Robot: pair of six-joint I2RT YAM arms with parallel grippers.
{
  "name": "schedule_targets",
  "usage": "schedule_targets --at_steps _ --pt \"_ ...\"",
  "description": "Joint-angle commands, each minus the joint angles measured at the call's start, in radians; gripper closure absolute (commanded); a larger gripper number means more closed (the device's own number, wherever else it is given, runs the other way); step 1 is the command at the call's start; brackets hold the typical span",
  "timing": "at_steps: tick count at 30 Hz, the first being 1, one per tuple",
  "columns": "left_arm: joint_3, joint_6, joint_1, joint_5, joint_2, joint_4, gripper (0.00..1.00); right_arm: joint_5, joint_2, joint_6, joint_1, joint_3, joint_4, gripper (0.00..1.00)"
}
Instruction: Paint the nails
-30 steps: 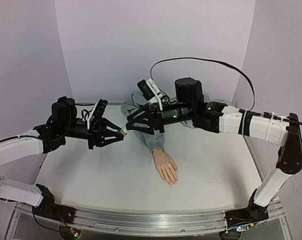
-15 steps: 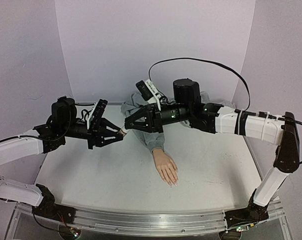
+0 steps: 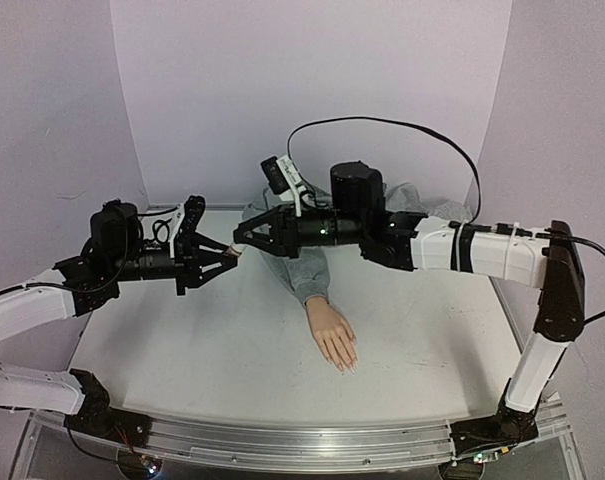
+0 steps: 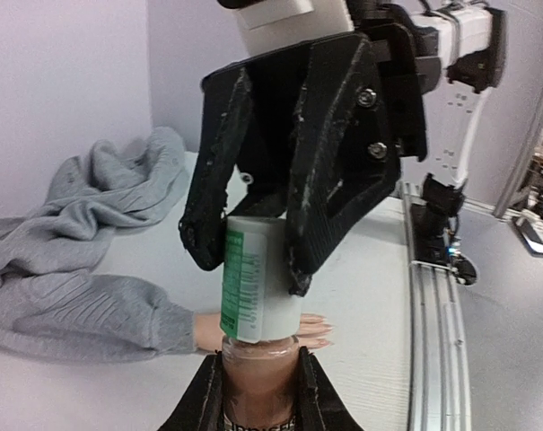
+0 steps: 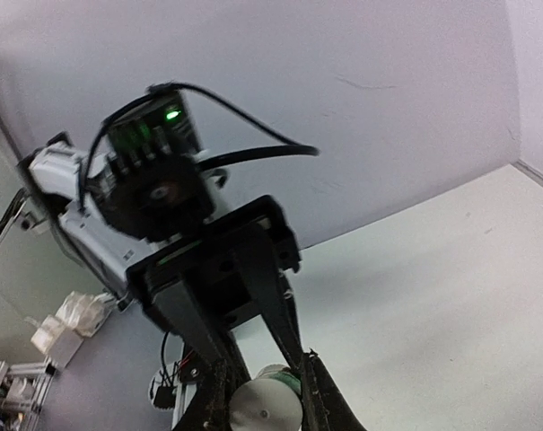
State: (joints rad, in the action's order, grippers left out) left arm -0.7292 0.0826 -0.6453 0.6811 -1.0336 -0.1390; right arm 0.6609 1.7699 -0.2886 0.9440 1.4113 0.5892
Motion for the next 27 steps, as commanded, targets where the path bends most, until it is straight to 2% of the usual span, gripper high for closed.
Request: schedule_targets --at_steps 1,3,6,9,15,20,22,27 --pt "0.002 0.032 -0.001 -0.301 0.065 -0.106 1.0 -0.233 0.115 -0.191 0.125 0.066 0.015 1.0" --pt "0.014 0.04 -0.001 -0.374 0.085 -0.106 1.0 -0.396 0.15 -0.322 0.163 0.101 -0.01 1.0" --pt "0.028 0.056 -0.001 -0.453 0.106 -0.107 1.0 -0.67 0.208 -0.517 0.238 0.207 -0.155 1.0" --pt "0.034 0.082 -0.001 -0.489 0.111 -0.106 1.0 -0.824 0.252 -0.58 0.325 0.313 -0.203 1.0" --pt "0.037 0.085 -0.001 -0.508 0.117 -0.106 1.0 -0.886 0.261 -0.604 0.372 0.332 -0.171 1.0" --pt "0.036 0.092 -0.001 -0.532 0.119 -0.104 1.0 -0.922 0.216 -0.538 0.372 0.298 -0.145 1.0" --pt "0.034 0.091 -0.001 -0.534 0.115 -0.102 1.0 -0.951 0.187 -0.483 0.365 0.283 -0.136 0.9" --pt "0.028 0.072 -0.001 -0.549 0.099 -0.094 1.0 -0.872 0.078 -0.358 0.284 0.192 -0.134 0.43"
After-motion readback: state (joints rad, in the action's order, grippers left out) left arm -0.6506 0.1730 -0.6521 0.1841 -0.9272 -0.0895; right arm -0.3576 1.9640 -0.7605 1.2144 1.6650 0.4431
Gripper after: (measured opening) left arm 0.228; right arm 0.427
